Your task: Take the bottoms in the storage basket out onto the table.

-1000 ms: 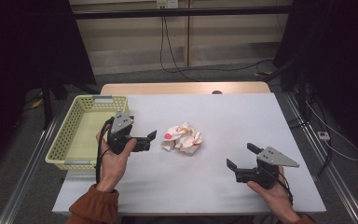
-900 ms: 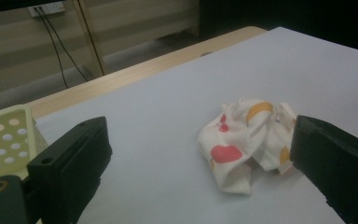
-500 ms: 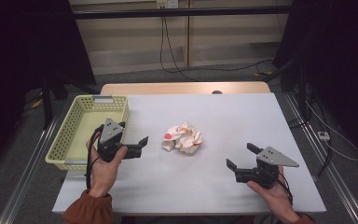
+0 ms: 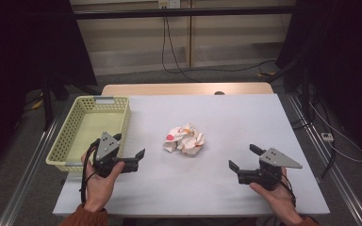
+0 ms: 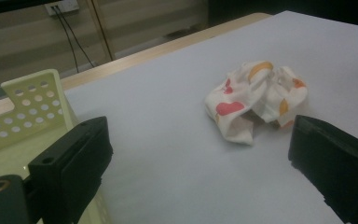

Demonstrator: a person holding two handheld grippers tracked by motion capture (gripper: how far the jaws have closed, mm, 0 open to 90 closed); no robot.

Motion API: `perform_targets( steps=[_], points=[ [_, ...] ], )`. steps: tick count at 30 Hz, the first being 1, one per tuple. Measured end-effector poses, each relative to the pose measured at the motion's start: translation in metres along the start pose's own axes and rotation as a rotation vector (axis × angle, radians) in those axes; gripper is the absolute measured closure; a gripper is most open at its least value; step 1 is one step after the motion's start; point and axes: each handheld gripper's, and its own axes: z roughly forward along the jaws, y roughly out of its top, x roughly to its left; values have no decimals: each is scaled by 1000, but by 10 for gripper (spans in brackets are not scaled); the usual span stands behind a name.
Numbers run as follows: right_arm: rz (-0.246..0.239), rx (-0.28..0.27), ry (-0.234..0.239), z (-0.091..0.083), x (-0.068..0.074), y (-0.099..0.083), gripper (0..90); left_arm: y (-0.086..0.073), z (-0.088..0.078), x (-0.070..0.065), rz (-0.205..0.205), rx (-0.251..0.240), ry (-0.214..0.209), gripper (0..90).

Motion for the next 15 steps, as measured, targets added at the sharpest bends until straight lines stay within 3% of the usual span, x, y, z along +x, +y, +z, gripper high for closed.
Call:
perform_targets(
  steps=[3, 12, 15],
  points=[
    [1, 0, -1, 0, 0, 0, 37, -5, -6, 1, -29, -7, 9, 57],
    [0, 0, -1, 0, 0, 0, 37, -20, -11, 3, -33, 12, 23, 56],
    [1, 1, -2, 0, 0, 0, 37, -24, -11, 2, -54, 24, 9, 56]
  ],
)
